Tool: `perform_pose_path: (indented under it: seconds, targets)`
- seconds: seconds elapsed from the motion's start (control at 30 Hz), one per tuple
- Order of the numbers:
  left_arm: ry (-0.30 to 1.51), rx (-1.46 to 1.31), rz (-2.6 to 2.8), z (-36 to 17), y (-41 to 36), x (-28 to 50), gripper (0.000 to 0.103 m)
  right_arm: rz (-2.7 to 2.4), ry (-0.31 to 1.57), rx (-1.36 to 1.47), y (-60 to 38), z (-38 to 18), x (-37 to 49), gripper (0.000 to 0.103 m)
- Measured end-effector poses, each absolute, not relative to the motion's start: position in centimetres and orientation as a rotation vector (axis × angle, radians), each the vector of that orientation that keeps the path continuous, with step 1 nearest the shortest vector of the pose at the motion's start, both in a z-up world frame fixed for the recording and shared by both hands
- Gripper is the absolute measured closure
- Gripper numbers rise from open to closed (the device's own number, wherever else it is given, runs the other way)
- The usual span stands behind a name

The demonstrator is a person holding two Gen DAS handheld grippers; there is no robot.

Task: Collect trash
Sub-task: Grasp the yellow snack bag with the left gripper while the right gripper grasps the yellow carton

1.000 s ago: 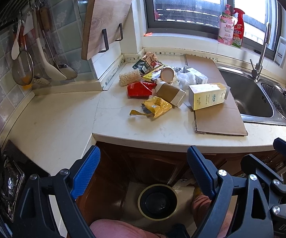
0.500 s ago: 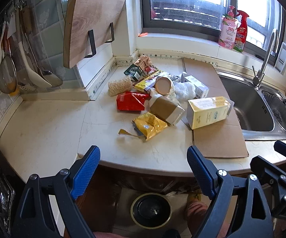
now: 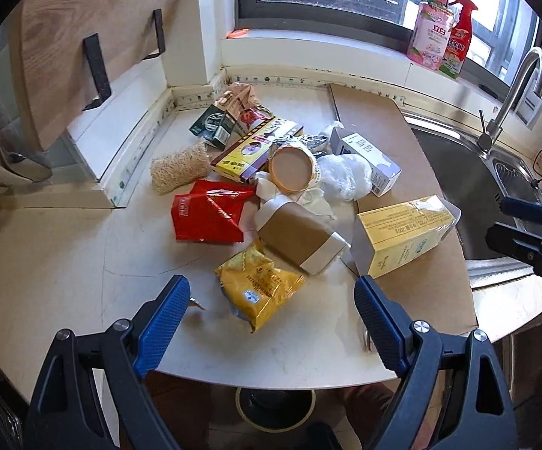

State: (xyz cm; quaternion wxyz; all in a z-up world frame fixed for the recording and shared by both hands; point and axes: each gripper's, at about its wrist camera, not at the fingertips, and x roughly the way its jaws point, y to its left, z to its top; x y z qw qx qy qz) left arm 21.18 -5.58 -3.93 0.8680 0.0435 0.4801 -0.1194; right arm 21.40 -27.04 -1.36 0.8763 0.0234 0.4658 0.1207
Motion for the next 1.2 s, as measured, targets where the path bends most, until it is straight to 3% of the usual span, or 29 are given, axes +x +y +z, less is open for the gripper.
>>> perform_pose_path:
  seconds: [0.07,0.17,0.53,0.57,0.67,1.2]
  targets:
    - [1.028,0.079,-0.265,-4.3,-6.1,22.2,0.019,0.297,0.978,-0.005,-26.8,-1.6,23.1,0.005]
    - [1.07,0.066,-0.277,-5.0,-7.0,24.1,0.034,0.365,0.981,-0.105,-25.9,-2.4,25.2,0.005]
    - [1.103,0.139,-0.335,-6.0,-7.3,26.4,0.037,0.581,1.105,-0.384,-23.3,-7.7,27.0,0.005]
    - [1.107,0.144,-0.351,-6.0,-7.3,26.3,0.037,0.58,1.107,-0.397,-23.2,-8.0,26.9,0.006]
    - [1.116,0.16,-0.386,-6.3,-7.0,25.8,0.037,0.614,1.125,-0.397,-23.0,-8.7,26.4,0.036]
    - [1.187,0.241,-0.36,-10.2,-5.2,25.5,0.035,0.594,1.015,-0.339,-22.6,-7.6,22.5,0.044]
